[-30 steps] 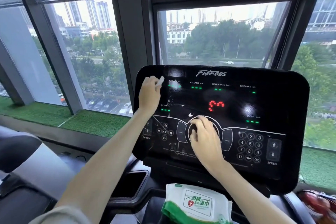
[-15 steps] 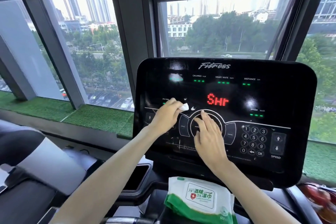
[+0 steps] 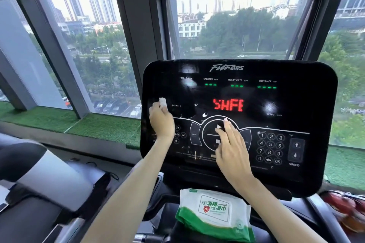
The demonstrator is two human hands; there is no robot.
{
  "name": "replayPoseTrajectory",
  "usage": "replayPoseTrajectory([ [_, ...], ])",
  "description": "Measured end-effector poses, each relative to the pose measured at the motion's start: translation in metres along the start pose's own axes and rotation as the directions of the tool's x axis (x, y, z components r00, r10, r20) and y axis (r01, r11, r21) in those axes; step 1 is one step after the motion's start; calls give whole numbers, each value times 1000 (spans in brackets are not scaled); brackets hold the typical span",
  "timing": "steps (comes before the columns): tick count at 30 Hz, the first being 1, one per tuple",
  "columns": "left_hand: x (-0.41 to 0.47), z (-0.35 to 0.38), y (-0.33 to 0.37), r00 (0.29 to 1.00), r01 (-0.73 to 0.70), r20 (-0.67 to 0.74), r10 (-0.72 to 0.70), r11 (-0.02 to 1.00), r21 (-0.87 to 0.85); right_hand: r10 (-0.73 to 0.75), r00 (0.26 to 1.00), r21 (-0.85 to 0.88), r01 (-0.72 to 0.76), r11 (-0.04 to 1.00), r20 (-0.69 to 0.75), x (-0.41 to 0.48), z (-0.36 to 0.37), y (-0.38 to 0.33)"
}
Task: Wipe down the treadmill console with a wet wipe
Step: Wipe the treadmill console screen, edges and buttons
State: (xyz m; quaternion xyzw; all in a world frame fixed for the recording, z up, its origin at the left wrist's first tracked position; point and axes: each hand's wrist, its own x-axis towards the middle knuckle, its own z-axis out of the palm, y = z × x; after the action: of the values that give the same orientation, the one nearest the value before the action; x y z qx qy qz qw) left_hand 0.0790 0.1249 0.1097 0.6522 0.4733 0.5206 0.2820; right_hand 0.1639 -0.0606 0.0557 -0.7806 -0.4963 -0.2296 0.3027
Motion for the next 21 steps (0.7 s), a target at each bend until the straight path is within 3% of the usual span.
replayPoseTrajectory([
  [5, -35, 25, 27, 996, -82, 41, 82, 997, -16, 20, 1000, -6, -20, 1000, -7, -11, -5, 12],
  [14, -96, 63, 81, 991, -81, 99, 86, 995, -54, 75, 994, 15, -74, 997, -74, -27, -24, 39],
  [17, -101, 66, 96, 977, -98, 185, 104, 994, -42, 101, 990, 35, -98, 995, -94, -30, -27, 42],
  [19, -103, 65, 106, 903, -87, 404, 146, 983, -159, 123, 985, 78, -114, 990, -122, -29, -29, 42],
  [21, -100, 53, 117, 725, 181, 679, 119, 918, -353, 162, 970, 144, -137, 980, -180, -25, -34, 41],
])
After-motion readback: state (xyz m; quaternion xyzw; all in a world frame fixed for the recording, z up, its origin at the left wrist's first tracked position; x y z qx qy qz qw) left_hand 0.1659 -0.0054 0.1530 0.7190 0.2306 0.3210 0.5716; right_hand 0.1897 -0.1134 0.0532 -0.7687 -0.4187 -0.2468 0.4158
